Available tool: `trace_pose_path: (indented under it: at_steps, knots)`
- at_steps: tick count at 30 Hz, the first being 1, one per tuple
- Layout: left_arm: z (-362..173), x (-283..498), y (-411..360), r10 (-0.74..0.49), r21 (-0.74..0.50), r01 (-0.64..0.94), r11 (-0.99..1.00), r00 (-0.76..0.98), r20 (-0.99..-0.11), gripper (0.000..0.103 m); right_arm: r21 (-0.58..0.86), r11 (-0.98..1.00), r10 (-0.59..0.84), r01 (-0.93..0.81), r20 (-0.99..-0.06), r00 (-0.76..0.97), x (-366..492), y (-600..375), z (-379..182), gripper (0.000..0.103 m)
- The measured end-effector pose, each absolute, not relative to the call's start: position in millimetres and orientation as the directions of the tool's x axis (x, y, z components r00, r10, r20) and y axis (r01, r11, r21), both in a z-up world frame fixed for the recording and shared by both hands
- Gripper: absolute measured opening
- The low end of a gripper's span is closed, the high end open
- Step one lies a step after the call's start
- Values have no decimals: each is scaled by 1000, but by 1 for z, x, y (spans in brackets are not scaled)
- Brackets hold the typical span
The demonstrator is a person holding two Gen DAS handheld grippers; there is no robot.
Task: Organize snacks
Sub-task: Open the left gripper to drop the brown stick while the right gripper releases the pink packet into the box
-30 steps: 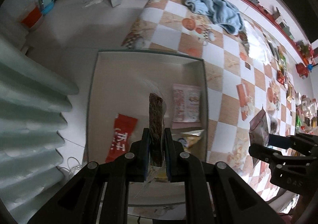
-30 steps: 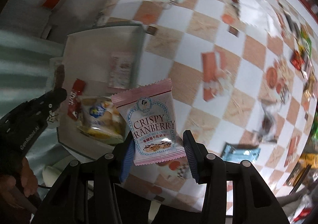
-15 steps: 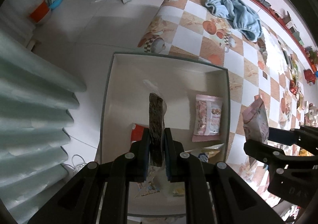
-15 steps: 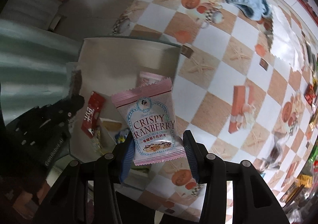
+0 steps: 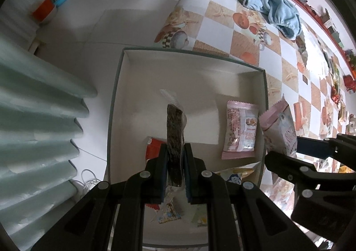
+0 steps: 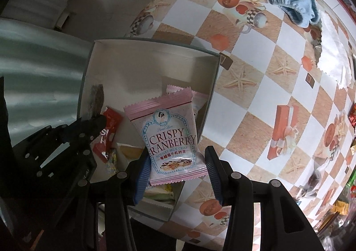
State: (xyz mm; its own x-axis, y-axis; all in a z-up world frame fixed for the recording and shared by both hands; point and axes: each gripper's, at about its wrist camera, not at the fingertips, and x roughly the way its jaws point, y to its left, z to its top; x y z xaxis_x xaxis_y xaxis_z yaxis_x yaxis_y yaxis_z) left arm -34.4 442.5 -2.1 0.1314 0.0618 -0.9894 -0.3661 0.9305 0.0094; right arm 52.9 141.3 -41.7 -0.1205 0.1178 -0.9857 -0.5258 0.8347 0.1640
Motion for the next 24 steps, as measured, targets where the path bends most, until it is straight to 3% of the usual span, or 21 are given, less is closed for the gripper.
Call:
trace_pose_path:
  at_steps: [18,19,21,23,24]
  knots:
    - [-17,-32,445,64,27,-352,936,93,-994,14,185,837,118,-515,-980,-160,56,153,-69,49]
    - [-17,-32,445,69,31,-352,936,94,-993,17,195,838,125,-509,-978,-168,58,153,-71,50]
    - [-16,-33,444,79,40,-354,934,95,-992,30,203,843,133,-497,-976,-174,63,150,-74,52]
    - [-14,-35,447,104,61,-368,928,98,-990,60,187,852,120,-488,-979,-166,66,143,-75,60]
    - [-12,-37,448,118,71,-378,923,103,-988,66,175,858,110,-483,-981,-159,69,139,-75,70]
